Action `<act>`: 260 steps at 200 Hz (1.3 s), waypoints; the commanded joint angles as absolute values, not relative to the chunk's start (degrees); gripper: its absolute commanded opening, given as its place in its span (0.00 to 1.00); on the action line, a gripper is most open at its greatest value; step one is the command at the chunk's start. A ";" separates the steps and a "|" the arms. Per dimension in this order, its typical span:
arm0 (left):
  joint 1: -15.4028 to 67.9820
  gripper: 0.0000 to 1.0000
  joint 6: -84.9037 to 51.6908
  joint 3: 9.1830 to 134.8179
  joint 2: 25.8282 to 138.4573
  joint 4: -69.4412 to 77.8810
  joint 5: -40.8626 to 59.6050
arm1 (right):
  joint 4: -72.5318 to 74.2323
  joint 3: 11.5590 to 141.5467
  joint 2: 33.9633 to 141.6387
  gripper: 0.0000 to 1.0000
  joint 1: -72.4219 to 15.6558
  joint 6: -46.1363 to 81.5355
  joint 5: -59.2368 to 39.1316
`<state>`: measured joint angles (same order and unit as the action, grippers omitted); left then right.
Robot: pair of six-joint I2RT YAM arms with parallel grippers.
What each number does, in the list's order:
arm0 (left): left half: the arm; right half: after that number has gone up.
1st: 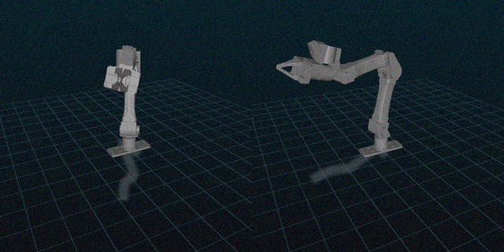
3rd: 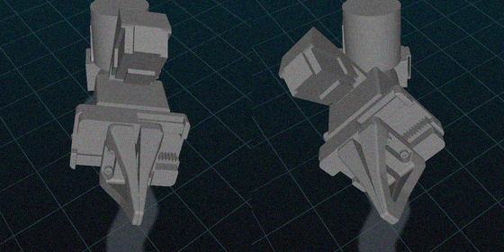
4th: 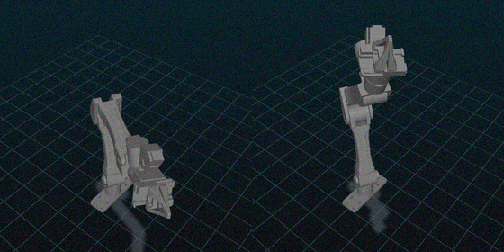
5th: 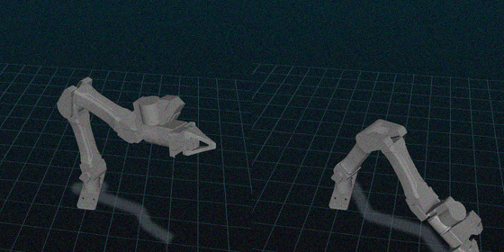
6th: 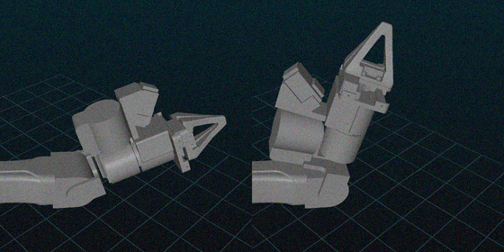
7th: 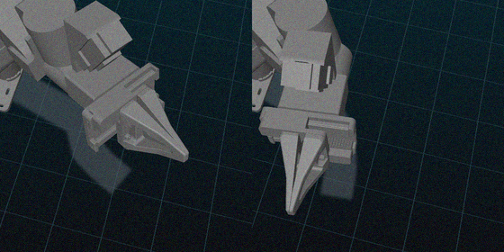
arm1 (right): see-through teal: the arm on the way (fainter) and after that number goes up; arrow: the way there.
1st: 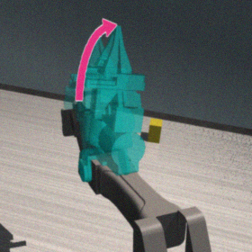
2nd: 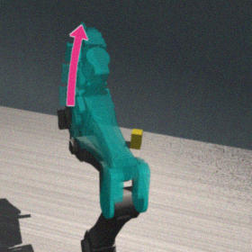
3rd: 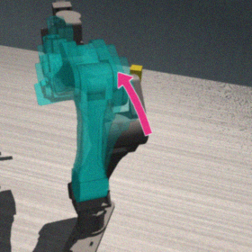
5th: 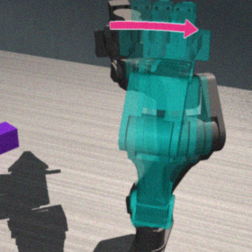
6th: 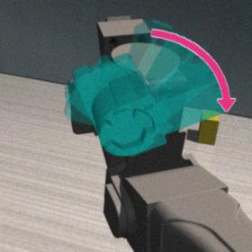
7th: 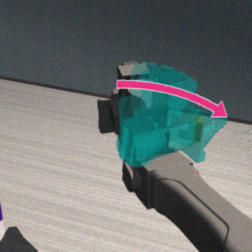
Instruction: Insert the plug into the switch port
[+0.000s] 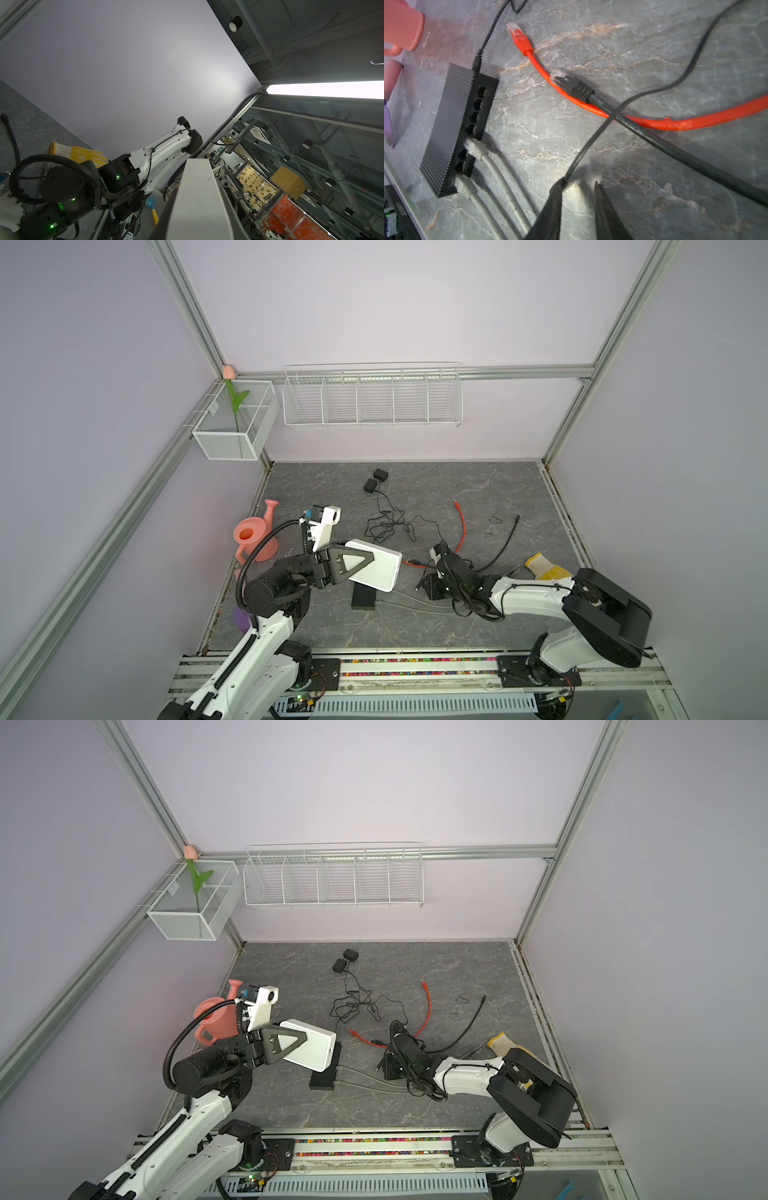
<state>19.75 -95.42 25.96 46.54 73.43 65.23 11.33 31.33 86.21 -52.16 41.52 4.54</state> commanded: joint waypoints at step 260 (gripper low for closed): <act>19.25 0.00 -93.92 28.72 41.81 72.03 66.39 | 16.14 29.22 67.88 0.06 -54.27 40.32 4.99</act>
